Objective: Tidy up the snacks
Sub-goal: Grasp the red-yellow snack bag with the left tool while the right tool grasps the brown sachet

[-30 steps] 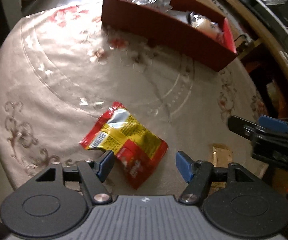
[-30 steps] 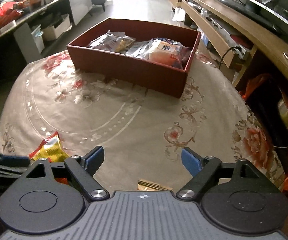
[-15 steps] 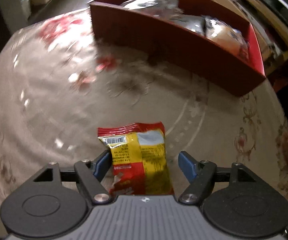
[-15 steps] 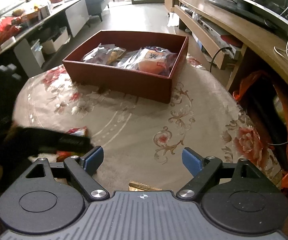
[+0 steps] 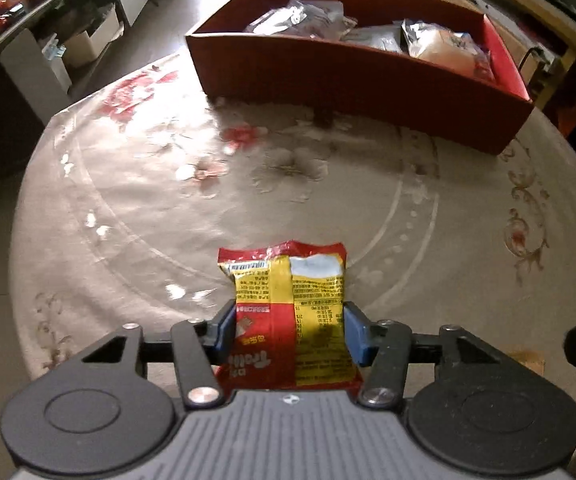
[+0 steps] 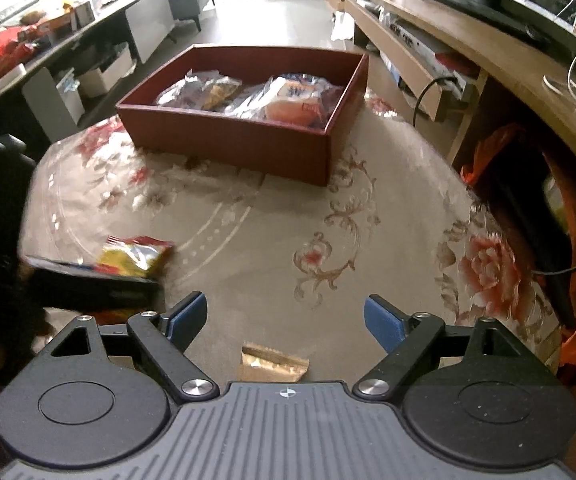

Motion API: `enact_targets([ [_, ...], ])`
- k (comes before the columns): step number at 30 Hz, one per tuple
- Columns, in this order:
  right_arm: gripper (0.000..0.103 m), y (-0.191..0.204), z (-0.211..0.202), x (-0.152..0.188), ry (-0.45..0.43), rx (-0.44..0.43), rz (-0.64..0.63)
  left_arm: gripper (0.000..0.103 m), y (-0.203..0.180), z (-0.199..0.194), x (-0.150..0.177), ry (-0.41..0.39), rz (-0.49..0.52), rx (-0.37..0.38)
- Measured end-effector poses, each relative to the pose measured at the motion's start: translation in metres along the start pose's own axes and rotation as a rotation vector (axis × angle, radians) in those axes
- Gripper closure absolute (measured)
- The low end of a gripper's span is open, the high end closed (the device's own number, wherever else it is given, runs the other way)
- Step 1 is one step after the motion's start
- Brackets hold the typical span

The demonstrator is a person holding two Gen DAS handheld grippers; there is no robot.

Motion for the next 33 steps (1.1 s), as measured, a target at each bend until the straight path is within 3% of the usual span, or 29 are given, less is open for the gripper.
enact_targets([
  [5, 0.013, 0.002, 0.01, 0.01, 0.047, -0.022, 0.03, 0.047, 0.006, -0.011, -0.002, -0.025, 0.032, 0.039],
  [10, 0.013, 0.005, 0.029, 0.026, 0.119, -0.031, 0.077, 0.047, 0.001, -0.003, 0.002, -0.009, 0.033, 0.14],
  [16, 0.019, 0.019, 0.048, 0.043, 0.182, 0.014, 0.056, 0.047, -0.006, -0.003, 0.007, 0.006, 0.048, 0.191],
  [17, 0.023, 0.022, 0.051, 0.046, 0.196, 0.018, 0.047, 0.047, -0.005, -0.003, 0.007, 0.003, 0.054, 0.19],
  [22, 0.024, 0.029, 0.055, 0.054, 0.205, 0.066, 0.009, 0.044, 0.004, 0.005, 0.009, 0.019, 0.041, 0.178],
  [24, 0.028, 0.03, 0.053, 0.054, 0.202, 0.071, 0.007, 0.042, 0.002, 0.005, 0.009, 0.015, 0.056, 0.168],
  [26, 0.041, 0.034, 0.051, 0.054, 0.193, 0.061, -0.004, 0.043, 0.001, 0.005, 0.011, 0.006, 0.073, 0.156],
  [33, 0.056, 0.033, 0.043, 0.056, 0.183, 0.027, -0.002, 0.048, 0.008, -0.001, 0.018, 0.014, 0.052, 0.107],
])
Point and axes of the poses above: each gripper's, at about its wrist camera, not at the fingertips, and z roughly the way its jaws point, y to its left, x to its underside, the point moved 10 cm from there along z, roughly the way its jaws point, and after that the axes turned 5 degrees about -z, right-handed, at the moved point
